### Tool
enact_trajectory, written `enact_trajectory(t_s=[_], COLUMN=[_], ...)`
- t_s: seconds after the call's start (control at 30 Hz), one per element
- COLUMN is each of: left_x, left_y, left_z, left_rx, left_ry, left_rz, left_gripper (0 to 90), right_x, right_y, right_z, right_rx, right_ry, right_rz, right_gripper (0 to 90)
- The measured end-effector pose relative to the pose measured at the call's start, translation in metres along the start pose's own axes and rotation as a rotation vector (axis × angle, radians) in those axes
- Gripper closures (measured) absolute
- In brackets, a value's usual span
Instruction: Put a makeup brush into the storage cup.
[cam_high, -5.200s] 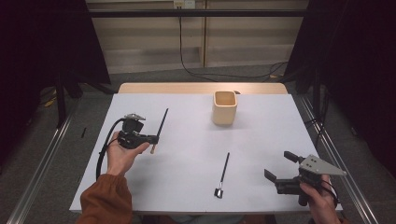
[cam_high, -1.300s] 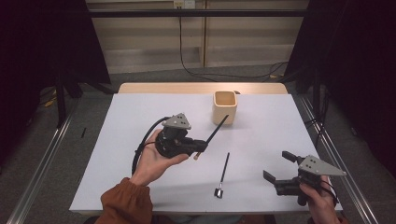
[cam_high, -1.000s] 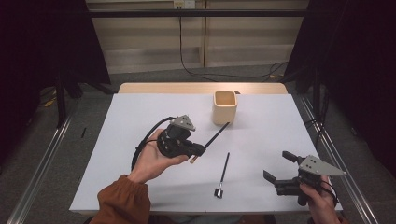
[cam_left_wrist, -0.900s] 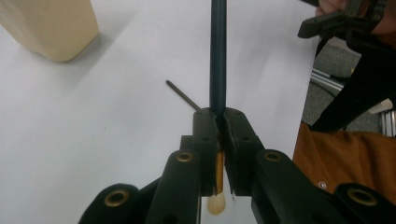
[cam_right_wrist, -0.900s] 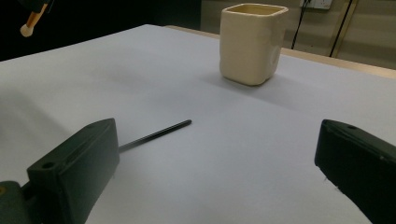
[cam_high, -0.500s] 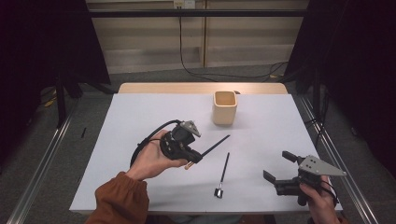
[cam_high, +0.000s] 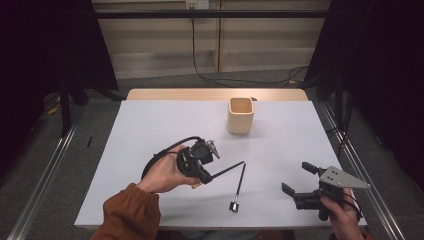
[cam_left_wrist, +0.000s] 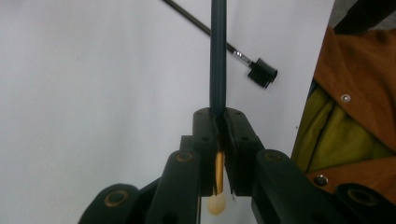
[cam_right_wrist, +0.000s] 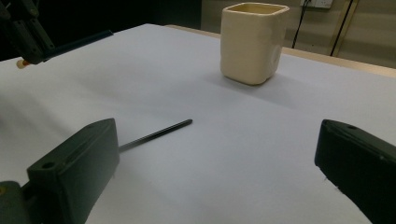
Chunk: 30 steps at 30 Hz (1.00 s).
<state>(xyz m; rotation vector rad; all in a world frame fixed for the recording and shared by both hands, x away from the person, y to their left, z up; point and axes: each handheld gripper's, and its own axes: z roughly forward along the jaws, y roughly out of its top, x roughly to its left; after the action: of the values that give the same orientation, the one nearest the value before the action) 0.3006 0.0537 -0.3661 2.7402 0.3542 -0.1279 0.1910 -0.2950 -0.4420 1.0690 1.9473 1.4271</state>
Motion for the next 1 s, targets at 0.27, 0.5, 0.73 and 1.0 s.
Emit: enact_trajectory(t_s=[0.27,0.5,0.73,1.0], left_x=[-0.002,-0.002,0.0,0.001], left_y=[0.0,0.0,-0.002,-0.005], left_z=[0.006,0.011,0.01,0.017], left_rx=[0.049,0.06,0.042,0.066], left_ry=[0.004,-0.003,-0.015,-0.034], left_rz=[0.014,0.025,0.009,0.006], left_gripper=[84.2,84.2,84.1,84.1], right_x=[0.0,0.0,-0.002,0.0], right_y=[0.0,0.001,0.003,0.015], right_z=[0.0,0.0,-0.001,0.003], right_rx=[0.001,-0.005,-0.026,-0.072], right_ry=[0.0,-0.002,-0.013,0.012], right_rz=[0.001,-0.003,0.0,-0.005], right_gripper=[0.0,0.0,0.0,0.0])
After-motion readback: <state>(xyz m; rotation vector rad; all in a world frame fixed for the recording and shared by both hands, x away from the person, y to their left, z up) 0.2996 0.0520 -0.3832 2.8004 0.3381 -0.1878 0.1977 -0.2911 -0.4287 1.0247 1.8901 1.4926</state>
